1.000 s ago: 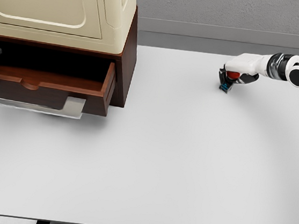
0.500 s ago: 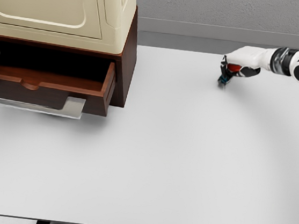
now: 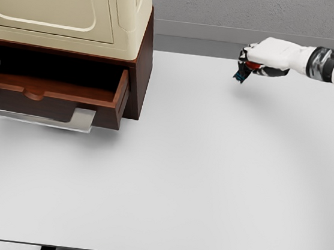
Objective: Open the cabinet drawer with left arm, and place a switch into the drawer with right arm
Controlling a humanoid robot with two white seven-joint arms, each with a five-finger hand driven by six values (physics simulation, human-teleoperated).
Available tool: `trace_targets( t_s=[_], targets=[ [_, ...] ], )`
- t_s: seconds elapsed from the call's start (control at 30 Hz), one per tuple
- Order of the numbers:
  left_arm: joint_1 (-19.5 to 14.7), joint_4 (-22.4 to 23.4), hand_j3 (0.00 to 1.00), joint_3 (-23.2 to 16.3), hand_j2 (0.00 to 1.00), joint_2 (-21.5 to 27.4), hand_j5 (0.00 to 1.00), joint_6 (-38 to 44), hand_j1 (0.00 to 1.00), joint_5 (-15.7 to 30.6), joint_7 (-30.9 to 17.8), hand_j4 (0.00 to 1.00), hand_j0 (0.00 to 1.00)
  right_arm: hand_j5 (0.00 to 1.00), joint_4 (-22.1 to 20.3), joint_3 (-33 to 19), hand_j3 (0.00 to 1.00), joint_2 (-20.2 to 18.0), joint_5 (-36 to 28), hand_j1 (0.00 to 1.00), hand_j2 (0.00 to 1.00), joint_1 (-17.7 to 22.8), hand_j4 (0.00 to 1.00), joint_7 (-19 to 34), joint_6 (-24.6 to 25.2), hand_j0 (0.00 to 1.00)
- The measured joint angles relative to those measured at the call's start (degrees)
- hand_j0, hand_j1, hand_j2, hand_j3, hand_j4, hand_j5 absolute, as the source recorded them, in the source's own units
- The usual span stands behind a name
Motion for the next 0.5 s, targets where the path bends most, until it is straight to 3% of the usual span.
trace_targets(
  t_s=[0.13,0.5],
  targets=[
    [0.0,-0.2,0.94,-0.2,0.94,-0.3,0.94,-0.2,0.94,0.0,0.0,0.94,0.94,0.42,-7.9,-0.1,0.42,-2.7,-2.1,0.42,0.42,0.0,0.42,0.0,0.1,0.42],
    [0.1,-0.7,0.94,-0.3,0.94,-0.5,0.94,-0.7,0.94,0.1,0.0,0.94,0.94,0.43,-18.3,4.4,0.43,-1.4,-2.8,0.43,0.43,-0.5,0.43,0.0,0.1,0.43]
  ],
)
